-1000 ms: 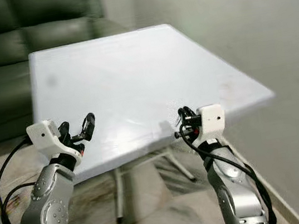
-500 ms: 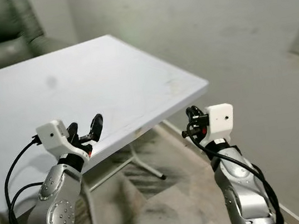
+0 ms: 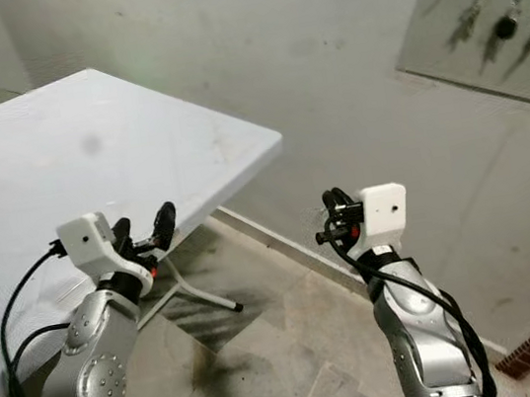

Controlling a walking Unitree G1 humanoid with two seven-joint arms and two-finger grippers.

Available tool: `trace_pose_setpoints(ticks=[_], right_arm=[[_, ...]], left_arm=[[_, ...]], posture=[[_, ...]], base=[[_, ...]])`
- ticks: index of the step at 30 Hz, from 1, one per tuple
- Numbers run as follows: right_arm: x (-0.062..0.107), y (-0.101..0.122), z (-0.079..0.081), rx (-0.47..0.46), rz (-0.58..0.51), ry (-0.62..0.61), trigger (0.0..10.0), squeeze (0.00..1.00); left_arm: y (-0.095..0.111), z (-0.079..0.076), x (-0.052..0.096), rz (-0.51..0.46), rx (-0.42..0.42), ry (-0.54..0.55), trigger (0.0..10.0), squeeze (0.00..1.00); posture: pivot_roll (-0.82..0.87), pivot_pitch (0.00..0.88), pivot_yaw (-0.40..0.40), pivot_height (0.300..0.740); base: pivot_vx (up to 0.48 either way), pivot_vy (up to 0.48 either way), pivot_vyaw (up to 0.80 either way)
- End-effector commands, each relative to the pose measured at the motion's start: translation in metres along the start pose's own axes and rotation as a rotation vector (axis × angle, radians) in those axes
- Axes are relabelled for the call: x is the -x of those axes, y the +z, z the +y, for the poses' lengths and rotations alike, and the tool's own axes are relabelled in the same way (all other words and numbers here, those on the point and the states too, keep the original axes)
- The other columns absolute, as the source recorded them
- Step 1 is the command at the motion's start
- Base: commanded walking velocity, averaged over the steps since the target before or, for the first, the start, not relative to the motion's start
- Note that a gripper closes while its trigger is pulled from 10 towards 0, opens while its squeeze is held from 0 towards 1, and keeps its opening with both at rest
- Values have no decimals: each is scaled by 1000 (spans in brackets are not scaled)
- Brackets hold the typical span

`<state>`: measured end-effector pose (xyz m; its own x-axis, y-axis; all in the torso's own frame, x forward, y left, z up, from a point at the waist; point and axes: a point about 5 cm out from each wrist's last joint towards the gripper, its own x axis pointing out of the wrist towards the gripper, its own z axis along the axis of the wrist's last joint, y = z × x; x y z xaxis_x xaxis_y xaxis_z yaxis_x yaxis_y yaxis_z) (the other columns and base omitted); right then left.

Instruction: Hang keys on a hook

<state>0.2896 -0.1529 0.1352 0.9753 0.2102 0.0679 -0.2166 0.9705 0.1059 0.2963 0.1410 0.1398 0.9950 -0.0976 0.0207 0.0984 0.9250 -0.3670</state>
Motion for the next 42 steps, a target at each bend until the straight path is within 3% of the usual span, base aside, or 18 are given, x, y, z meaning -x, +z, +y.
trace_pose_setpoints(ticks=[1, 16, 42], right_arm=[[3, 5, -6, 6, -14, -19, 10000, 0], [2, 7, -6, -5, -34, -29, 10000, 0], [4, 1, -12, -22, 55, -131, 10000, 0]], left_arm=[[-3, -9, -1, 16, 2, -23, 10000, 0], [-5, -10, -1, 22, 8, -7, 10000, 0], [-10, -11, -3, 38, 66, 29, 10000, 0]], posture=[[35, 14, -46, 715], [35, 8, -52, 715], [23, 0, -62, 715]], base=[[0, 0, -712], [0, 0, -711], [0, 0, 0]])
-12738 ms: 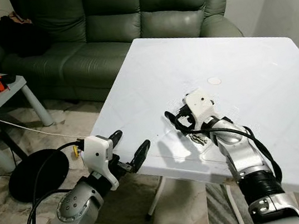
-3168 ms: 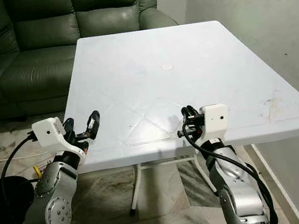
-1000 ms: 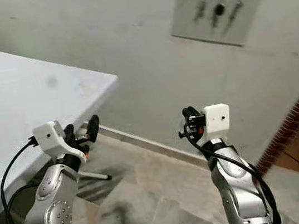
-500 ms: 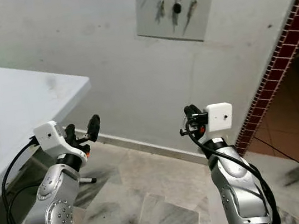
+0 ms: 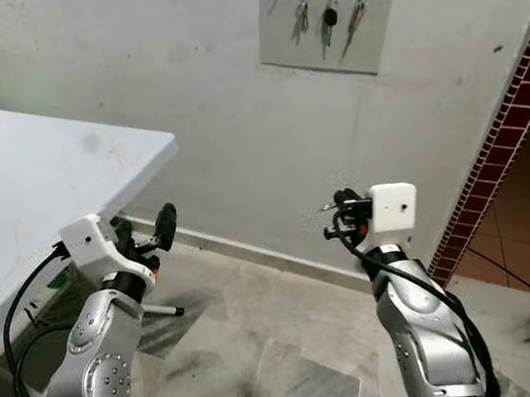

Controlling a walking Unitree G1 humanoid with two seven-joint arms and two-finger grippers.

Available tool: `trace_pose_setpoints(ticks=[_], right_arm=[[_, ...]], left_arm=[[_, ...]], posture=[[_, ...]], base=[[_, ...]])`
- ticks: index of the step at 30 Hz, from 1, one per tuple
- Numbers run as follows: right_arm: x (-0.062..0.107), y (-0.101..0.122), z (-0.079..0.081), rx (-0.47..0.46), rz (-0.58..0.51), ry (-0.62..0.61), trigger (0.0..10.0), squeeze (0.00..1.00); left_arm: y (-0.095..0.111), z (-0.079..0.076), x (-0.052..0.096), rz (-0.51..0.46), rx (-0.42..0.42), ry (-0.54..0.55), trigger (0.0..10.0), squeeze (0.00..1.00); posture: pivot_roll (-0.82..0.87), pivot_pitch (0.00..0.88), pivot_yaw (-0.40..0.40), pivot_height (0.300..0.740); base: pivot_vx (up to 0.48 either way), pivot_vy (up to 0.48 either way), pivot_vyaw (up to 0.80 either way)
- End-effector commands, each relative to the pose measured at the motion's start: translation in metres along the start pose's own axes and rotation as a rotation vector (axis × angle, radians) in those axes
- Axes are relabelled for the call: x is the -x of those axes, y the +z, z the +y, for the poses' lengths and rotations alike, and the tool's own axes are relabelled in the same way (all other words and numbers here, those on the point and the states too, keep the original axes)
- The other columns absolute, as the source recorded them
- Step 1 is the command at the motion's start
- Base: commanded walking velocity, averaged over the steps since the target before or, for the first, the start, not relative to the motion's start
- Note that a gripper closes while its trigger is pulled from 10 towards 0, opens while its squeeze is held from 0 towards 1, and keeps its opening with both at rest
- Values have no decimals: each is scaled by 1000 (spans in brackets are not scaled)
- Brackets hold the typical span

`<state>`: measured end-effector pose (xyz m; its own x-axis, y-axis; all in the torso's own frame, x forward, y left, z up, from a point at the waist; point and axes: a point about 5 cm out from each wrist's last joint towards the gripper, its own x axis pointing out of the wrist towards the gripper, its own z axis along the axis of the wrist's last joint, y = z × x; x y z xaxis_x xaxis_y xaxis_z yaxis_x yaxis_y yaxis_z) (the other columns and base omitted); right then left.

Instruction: Hang keys on a hook

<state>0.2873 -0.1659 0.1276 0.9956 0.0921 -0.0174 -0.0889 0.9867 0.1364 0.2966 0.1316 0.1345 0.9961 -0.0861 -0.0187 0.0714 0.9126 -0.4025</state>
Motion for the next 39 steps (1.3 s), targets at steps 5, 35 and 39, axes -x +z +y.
trace_pose_setpoints(ticks=[5, 35, 39], right_arm=[[-3, 7, 0, 11, -5, -25, 10000, 0], [-2, 8, 7, 5, -57, 18, 10000, 0], [-2, 8, 8, 3, -63, 19, 10000, 0]], left_arm=[[-2, -1, -2, 8, 37, 6, 10000, 0], [12, 3, -4, -16, -35, -64, 10000, 0], [14, 4, -5, -19, -41, -64, 10000, 0]], posture=[[22, 0, -63, 715], [30, 0, -30, 715], [35, 0, -23, 715]], base=[[0, 0, 0], [267, 0, 0], [447, 0, 0]])
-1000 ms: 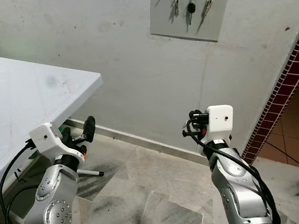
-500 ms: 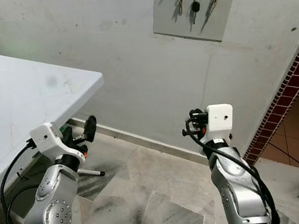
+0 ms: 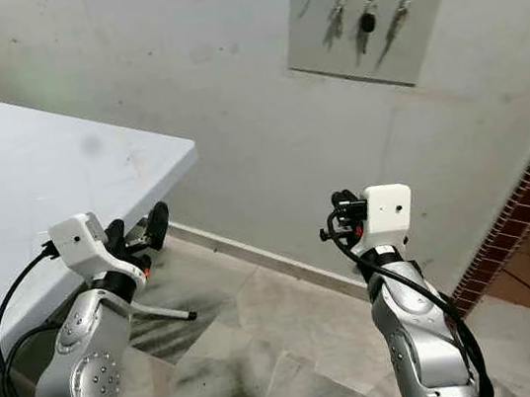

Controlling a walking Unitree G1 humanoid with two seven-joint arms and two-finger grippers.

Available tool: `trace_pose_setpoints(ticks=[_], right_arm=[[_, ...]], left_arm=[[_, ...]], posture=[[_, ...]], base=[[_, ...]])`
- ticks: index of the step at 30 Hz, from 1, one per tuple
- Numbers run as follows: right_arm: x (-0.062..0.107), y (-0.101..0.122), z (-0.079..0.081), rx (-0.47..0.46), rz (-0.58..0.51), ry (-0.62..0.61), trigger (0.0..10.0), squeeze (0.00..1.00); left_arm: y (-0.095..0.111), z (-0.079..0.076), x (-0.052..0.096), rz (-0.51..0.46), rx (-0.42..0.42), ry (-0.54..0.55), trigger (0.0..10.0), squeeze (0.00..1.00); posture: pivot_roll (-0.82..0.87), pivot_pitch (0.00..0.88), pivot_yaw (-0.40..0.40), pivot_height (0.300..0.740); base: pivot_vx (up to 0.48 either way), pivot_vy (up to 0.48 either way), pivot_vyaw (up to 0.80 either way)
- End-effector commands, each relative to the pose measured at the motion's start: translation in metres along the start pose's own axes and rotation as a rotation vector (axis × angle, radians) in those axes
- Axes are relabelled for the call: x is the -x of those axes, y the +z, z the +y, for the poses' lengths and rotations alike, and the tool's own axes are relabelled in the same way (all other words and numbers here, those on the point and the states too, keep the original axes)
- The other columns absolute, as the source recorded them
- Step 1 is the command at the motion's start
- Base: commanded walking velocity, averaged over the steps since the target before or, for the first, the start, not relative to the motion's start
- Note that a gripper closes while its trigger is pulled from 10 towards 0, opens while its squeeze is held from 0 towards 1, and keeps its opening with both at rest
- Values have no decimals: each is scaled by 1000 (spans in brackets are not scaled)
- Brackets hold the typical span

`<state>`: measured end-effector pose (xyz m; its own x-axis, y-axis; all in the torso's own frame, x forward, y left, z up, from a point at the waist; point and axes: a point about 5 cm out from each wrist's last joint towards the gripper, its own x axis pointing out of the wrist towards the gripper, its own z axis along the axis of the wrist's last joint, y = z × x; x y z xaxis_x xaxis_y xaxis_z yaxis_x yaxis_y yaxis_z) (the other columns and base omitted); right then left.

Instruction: Hang keys on a hook

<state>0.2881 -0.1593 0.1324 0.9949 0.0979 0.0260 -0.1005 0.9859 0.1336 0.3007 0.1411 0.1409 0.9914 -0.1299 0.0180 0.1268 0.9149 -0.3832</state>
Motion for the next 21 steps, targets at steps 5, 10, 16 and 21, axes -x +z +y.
trace_pose_setpoints(ticks=[5, 10, 16, 21], right_arm=[[-1, 3, 3, -8, -27, 5, 10000, 0], [-2, 2, 5, -12, -30, 6, 10000, 0], [-4, 2, 6, -18, -35, 8, 10000, 0], [-4, 3, 5, -16, -37, 8, 10000, 0]], left_arm=[[6, -1, -2, -5, -25, -8, 10000, 0], [8, 1, -2, -8, -32, -8, 10000, 0], [9, 2, -2, -10, -34, -1, 10000, 0], [9, 2, -2, -10, -30, 1, 10000, 0]], posture=[[42, 0, -17, 715], [48, 0, -15, 715], [54, 0, -15, 715], [54, 0, -16, 715]], base=[[449, 0, 0], [450, 0, 0], [450, 0, 0], [447, 0, 0]])
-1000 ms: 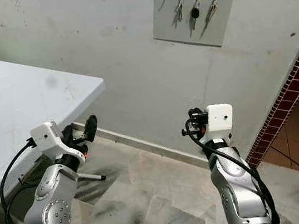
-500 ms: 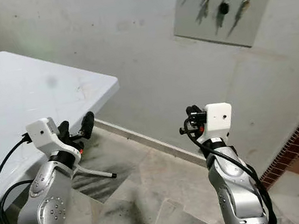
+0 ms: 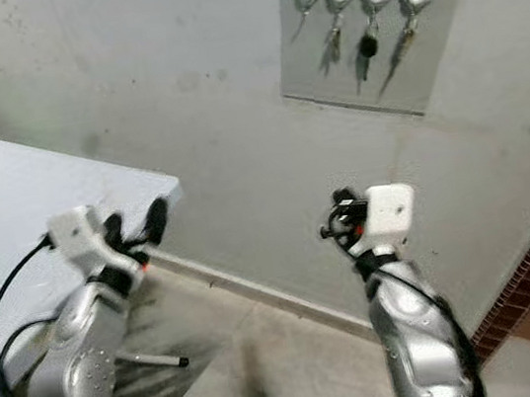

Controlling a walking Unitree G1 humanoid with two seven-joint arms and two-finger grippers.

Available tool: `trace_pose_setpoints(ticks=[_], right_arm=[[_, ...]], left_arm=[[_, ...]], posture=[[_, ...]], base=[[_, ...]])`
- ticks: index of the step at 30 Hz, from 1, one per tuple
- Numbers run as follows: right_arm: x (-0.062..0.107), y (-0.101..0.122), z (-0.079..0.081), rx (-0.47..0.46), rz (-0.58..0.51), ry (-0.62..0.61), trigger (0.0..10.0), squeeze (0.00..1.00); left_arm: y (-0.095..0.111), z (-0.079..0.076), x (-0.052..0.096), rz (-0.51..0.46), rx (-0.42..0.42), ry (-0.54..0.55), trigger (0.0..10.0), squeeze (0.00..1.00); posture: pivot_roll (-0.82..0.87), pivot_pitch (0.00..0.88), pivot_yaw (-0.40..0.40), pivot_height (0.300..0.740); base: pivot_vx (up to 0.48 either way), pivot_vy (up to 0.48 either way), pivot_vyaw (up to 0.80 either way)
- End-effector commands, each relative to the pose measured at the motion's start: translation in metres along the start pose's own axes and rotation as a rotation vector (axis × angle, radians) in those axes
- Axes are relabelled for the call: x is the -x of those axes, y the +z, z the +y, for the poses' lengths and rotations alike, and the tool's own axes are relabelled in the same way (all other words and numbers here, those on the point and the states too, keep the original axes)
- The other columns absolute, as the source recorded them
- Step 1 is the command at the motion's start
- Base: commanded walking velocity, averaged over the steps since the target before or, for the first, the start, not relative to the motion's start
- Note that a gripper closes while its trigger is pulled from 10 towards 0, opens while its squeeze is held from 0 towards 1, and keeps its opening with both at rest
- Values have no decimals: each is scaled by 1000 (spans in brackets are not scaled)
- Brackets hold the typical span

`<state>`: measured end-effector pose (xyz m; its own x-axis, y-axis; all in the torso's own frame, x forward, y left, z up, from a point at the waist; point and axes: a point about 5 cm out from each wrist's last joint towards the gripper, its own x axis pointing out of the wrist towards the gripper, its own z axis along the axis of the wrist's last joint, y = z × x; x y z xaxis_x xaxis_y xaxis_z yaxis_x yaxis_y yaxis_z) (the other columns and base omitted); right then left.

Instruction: Hang keys on a hook

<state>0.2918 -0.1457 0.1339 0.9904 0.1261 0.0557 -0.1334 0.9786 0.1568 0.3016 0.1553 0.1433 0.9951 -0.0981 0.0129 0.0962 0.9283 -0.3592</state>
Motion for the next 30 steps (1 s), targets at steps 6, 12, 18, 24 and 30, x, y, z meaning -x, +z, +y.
trace_pose_setpoints(ticks=[6, 12, 18, 24, 30], right_arm=[[1, 3, -9, 11, -10, -24, 10000, 0], [0, 4, -9, 13, -10, -23, 10000, 0], [1, 4, -10, 14, -8, -23, 10000, 0], [1, 5, -10, 17, -9, -21, 10000, 0], [2, 8, -7, 13, -39, 38, 10000, 0]], left_arm=[[1, -12, -2, -2, 3, -26, 10000, 0], [0, -12, -2, -1, 7, -23, 10000, 0], [-1, -13, -1, 1, 11, -22, 10000, 0], [-6, -12, -2, 26, 0, 14, 10000, 0], [-8, -15, 0, 28, 4, 1, 10000, 0]], posture=[[55, 0, -19, 715], [54, 2, -24, 715], [53, 5, -27, 715], [52, 7, -30, 715], [51, 6, -34, 715]], base=[[447, 0, 0], [446, 0, 0], [446, 0, 0], [198, 0, 0], [0, 0, 0]])
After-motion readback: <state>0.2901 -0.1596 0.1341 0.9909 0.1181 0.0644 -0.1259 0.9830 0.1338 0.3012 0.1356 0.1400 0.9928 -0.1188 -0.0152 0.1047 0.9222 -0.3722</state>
